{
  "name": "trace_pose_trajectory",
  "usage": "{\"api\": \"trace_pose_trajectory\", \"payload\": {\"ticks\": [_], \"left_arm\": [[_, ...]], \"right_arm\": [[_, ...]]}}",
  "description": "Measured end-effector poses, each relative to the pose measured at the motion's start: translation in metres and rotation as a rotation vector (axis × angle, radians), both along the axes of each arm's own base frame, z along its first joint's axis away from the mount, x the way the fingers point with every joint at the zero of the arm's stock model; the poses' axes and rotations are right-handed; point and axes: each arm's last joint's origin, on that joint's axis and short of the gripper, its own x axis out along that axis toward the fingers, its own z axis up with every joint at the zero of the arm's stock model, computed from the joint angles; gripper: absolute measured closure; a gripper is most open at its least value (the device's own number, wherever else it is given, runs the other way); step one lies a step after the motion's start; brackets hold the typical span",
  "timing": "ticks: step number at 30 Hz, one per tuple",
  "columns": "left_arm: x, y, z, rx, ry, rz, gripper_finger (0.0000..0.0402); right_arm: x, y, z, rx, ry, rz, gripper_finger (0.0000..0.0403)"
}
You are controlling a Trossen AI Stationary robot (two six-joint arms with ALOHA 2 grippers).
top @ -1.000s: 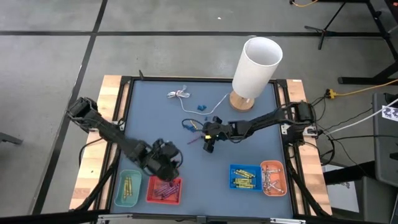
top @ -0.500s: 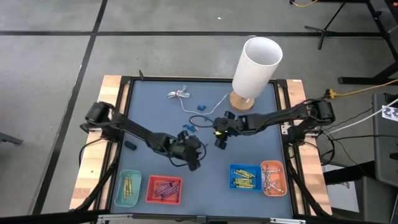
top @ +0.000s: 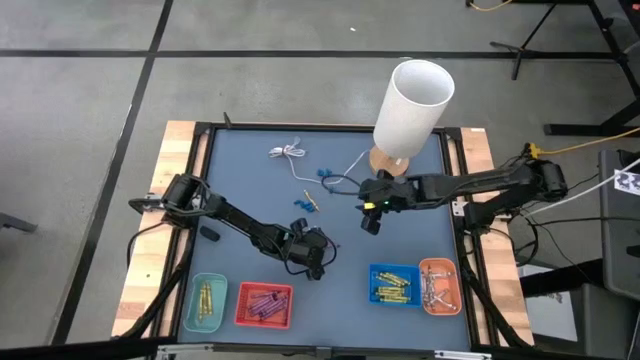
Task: Sort crayons
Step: Put the red crayon into the red basket
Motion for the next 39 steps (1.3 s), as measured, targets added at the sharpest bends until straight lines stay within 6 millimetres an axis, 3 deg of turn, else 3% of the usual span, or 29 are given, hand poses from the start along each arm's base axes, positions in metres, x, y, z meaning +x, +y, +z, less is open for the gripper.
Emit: {"api": "trace_pose_trajectory", "payload": {"ticks": [6,14,21,30,39], "left_arm": [[0.000,-0.002,-0.004,0.005,0.013,-0.010,0.0301],[-0.001,-0.002,-0.004,-0.001,0.021,-0.020,0.0390],[-0.004,-0.001,0.008,0.023,0.032,-0.097,0.0392],[-0.028,-0.013,0.064,-0.158,0.027,-0.187,0.0398],[-0.077,-0.058,0.116,-0.475,0.064,-0.314,0.0397]], "right_arm": [[-0.009,0.000,0.016,0.003,-0.063,0.000,0.0262],[-0.009,0.000,0.017,0.003,-0.070,0.000,0.0262],[0.002,-0.001,0.010,-0.021,-0.091,-0.024,0.0262],[0.022,0.000,-0.012,-0.024,-0.078,-0.026,0.0262],[0.051,0.000,-0.039,-0.057,-0.144,-0.061,0.0262]]}}
